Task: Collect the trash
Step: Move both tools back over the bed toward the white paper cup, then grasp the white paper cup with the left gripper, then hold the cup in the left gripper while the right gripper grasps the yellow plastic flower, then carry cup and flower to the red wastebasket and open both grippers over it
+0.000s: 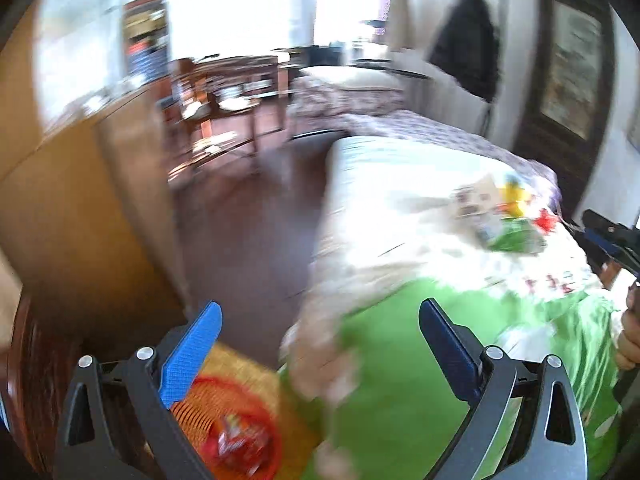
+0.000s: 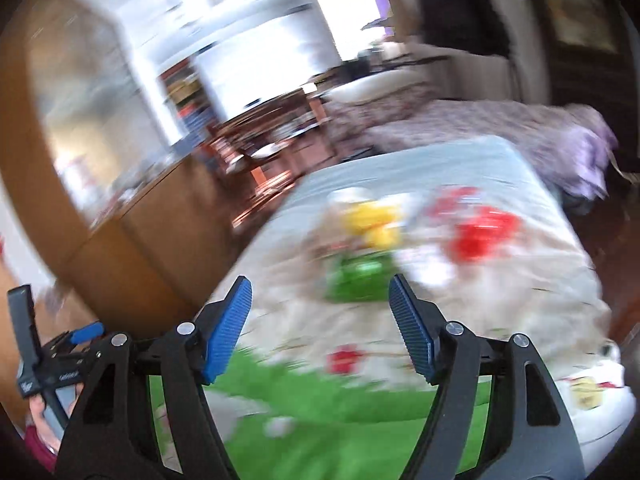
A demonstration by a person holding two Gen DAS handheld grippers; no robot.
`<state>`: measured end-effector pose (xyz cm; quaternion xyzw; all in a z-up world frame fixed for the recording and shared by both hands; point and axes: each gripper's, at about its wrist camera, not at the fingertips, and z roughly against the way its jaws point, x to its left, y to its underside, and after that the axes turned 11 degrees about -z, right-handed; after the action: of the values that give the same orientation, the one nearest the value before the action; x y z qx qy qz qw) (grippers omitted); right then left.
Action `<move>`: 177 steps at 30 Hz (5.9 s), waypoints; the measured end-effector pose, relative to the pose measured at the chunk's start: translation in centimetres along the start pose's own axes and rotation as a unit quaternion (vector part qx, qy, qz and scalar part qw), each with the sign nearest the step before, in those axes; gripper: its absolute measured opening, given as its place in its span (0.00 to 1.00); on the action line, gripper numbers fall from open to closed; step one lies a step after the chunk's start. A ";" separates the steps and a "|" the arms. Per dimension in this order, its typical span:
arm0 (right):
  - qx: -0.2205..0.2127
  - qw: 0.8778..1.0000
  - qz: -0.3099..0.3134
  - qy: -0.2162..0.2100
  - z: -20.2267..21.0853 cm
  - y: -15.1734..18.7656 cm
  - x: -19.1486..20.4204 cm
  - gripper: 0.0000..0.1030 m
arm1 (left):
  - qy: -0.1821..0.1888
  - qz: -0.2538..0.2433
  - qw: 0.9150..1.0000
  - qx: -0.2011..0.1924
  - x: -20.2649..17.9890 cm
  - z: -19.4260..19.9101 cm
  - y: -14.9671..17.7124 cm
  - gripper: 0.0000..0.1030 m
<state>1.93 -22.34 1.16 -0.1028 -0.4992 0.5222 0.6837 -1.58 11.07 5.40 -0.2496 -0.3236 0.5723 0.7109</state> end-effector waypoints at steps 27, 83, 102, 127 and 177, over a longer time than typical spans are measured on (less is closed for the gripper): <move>-0.018 0.988 -0.156 0.003 -0.9 -0.1 -8.2 0.70 | 0.025 -0.057 0.998 0.032 -15.4 -20.8 -15.1 0.94; -0.013 0.996 -0.086 0.006 -1.0 0.4 -5.5 0.68 | 0.125 0.121 0.978 0.112 -6.6 -22.7 -10.4 0.65; 0.078 0.993 0.069 0.064 -13.2 -2.9 2.3 0.45 | 0.112 0.108 0.988 -0.006 -6.4 -16.7 -11.3 0.65; -0.013 1.000 0.016 0.000 -1.6 -0.1 -2.0 0.26 | 0.187 0.069 0.979 -0.051 -9.5 -9.7 -7.2 0.65; 0.071 0.976 0.160 -0.127 3.4 9.8 15.1 0.26 | -0.074 0.184 0.979 0.050 14.6 4.5 17.2 0.93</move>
<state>-7.41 -7.02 5.02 -0.0658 -0.5204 0.6680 0.5279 -14.21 29.04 -1.53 -0.2258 -0.2951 0.7258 0.5789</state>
